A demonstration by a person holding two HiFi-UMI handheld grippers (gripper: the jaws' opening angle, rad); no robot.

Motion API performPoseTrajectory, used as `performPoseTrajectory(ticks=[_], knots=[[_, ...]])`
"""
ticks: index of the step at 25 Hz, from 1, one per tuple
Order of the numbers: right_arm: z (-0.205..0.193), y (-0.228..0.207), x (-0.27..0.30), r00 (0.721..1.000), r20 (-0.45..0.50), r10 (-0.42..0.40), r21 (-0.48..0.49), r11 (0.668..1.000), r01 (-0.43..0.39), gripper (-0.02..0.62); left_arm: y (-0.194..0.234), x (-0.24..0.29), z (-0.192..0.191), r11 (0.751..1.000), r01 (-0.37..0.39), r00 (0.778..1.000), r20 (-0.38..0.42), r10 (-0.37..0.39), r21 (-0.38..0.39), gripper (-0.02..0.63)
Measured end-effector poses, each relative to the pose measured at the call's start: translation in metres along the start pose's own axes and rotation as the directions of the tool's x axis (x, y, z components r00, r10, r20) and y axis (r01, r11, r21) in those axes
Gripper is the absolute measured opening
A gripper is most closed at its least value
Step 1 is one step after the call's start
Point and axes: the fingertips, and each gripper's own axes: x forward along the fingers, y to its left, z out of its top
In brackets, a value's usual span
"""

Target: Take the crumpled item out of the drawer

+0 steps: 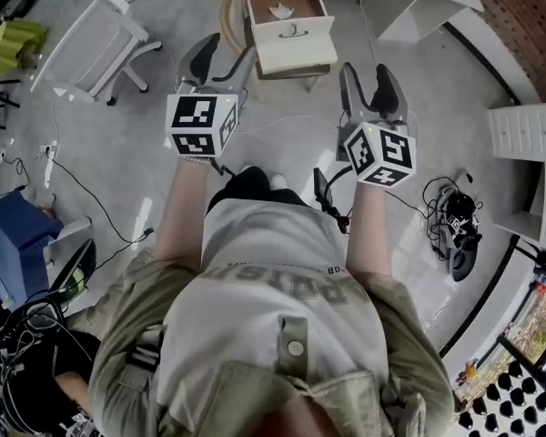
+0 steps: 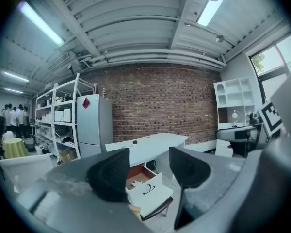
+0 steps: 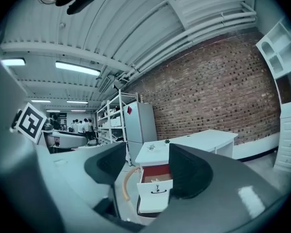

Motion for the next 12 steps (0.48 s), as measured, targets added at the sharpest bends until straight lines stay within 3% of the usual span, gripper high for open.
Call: performPoseTrajectory(ticks=[4,12], knots=[[-0.007,-0.012,0.008,1.000,-0.016,-0.008,0.011,1.000,0.008,0.270,0.012,0.007,-0.009,0.999,-0.026,0.999,-0.021,0.026,-0.019,0.295],[-0.017,-0.027,0.044,0.999,-0.045,-0.015,0.006,1.000,0.016,0.271,0.047,0.043,-0.015,0.997,-0.060,0.998,-0.035,0.059,-0.048,0.295]])
